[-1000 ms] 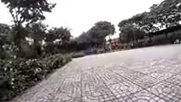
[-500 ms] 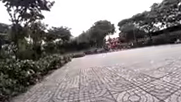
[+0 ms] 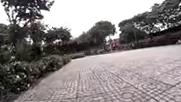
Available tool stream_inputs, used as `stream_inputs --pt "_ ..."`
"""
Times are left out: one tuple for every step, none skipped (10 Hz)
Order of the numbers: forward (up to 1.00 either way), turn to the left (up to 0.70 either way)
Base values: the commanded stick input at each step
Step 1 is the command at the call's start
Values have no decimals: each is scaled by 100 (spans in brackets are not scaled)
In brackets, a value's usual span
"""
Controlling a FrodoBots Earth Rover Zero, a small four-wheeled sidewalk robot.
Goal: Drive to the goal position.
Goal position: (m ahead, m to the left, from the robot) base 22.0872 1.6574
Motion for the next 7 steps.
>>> stream_inputs --pt "70 0" --pt "70 0" --pt "70 0" --pt "70 0" --pt "70 0" --pt "70 0" --pt "70 0"
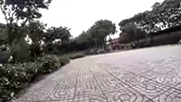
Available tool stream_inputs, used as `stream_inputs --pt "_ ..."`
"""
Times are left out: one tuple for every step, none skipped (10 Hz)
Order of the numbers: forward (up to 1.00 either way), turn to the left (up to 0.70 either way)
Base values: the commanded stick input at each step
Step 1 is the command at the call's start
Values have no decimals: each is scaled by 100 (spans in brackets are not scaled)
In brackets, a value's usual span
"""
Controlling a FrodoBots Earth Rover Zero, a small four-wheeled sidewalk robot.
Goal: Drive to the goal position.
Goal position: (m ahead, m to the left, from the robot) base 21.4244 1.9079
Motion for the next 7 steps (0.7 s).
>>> stream_inputs --pt "70 0" --pt "70 0" --pt "70 0" --pt "70 0" --pt "70 0" --pt "70 0" --pt "70 0"
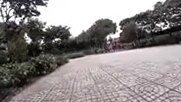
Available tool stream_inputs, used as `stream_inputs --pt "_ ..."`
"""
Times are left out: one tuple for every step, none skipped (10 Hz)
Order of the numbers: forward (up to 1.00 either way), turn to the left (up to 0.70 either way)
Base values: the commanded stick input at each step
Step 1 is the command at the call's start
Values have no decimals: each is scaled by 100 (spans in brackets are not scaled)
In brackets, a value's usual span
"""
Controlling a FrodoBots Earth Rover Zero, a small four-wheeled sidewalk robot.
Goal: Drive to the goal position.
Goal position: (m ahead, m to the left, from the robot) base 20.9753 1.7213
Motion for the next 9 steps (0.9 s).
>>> stream_inputs --pt "70 0" --pt "70 0" --pt "70 0" --pt "70 0" --pt "70 0" --pt "70 0" --pt "70 0" --pt "70 0" --pt "70 0"
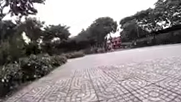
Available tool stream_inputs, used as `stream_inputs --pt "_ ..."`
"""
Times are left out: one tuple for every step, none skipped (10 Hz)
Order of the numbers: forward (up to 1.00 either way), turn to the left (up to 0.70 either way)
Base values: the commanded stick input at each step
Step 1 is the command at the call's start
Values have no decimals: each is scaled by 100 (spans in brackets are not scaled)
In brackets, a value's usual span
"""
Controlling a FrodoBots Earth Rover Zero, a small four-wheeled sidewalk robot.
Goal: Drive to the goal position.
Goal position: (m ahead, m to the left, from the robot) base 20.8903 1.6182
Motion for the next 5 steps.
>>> stream_inputs --pt "70 0" --pt "70 0" --pt "70 0" --pt "70 0" --pt "70 0"
